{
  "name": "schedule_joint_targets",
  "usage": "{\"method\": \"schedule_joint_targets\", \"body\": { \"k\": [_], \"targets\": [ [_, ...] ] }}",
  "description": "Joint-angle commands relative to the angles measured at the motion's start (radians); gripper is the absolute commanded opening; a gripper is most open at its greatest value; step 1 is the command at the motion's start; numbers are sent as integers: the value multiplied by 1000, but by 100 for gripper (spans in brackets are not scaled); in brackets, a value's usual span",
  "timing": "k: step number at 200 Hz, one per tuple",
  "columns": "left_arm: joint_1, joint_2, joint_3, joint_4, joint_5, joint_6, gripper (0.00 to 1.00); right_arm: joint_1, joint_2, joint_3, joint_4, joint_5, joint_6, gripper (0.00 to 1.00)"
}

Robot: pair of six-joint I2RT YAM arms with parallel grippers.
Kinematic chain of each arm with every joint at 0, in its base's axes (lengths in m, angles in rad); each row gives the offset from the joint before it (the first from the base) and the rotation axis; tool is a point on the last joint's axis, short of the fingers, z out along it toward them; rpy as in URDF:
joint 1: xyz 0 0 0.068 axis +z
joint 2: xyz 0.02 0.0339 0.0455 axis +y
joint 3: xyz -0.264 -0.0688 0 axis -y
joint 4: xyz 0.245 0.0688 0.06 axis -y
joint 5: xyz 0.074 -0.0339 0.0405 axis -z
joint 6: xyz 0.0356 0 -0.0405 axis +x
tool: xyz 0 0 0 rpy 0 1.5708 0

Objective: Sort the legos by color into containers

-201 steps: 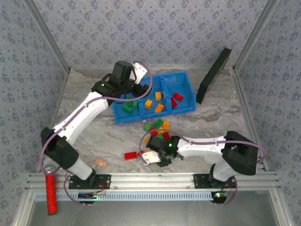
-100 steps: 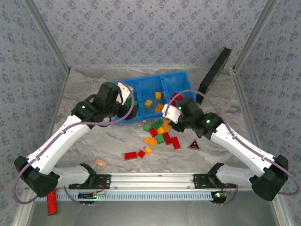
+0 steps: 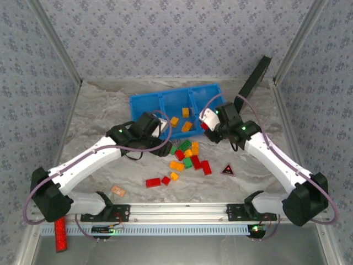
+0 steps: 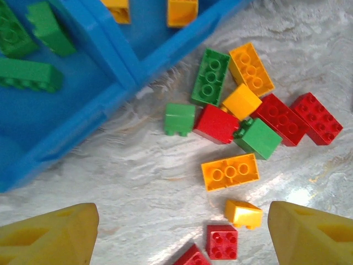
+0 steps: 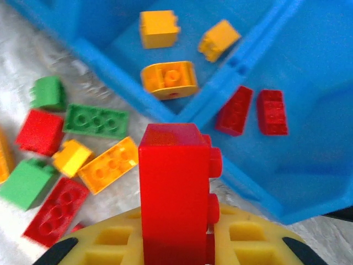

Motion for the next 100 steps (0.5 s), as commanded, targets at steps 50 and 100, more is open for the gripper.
{"method": "schedule_joint_targets", "body": {
  "k": [50,100],
  "targets": [
    [-70,123,-43,65,-4,-146,80,-124,256,228,54,73,133,16],
    [-70,235,-35,152,-25,-205,77,-144,449,383,2,154,180,18]
  ]
}}
